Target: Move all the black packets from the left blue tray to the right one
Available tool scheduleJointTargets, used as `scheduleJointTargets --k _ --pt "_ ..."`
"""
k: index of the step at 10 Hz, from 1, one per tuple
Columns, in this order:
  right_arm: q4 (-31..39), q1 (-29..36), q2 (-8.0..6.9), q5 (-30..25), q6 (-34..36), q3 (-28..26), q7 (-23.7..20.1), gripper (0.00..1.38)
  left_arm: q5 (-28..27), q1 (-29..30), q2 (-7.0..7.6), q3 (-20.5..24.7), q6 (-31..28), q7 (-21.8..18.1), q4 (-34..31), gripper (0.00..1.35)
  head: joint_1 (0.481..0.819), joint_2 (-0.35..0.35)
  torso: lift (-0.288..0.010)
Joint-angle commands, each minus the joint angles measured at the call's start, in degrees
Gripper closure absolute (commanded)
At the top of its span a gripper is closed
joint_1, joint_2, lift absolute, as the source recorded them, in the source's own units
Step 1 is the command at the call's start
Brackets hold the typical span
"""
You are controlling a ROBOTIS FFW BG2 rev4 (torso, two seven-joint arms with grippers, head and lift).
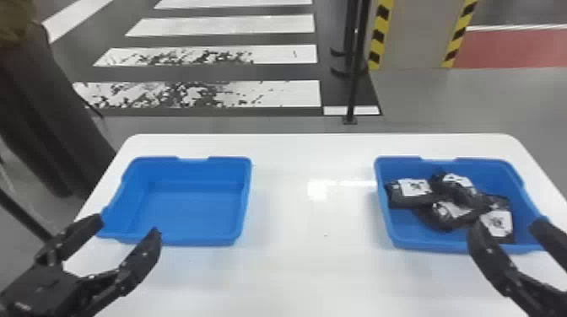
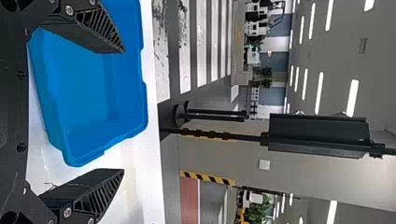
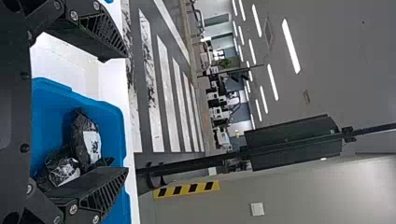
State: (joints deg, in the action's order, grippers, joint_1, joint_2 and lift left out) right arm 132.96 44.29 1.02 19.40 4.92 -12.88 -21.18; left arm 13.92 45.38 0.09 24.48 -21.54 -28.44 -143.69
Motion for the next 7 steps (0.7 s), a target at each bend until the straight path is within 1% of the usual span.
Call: scheduleJointTargets --k 1,7 --pt "0.0 0.0 0.03 0.0 0.0 0.0 0.0 0.17 0.1 0.0 -0.24 0.0 0.0 0.0 0.0 0.13 0.695 0.074 -0.140" --pt "-0.3 0.0 0.03 0.7 -0.3 0.1 0.0 0.17 1.1 0.0 -0.24 0.1 -0.4 0.0 0.3 0.13 0.695 0.074 -0.140"
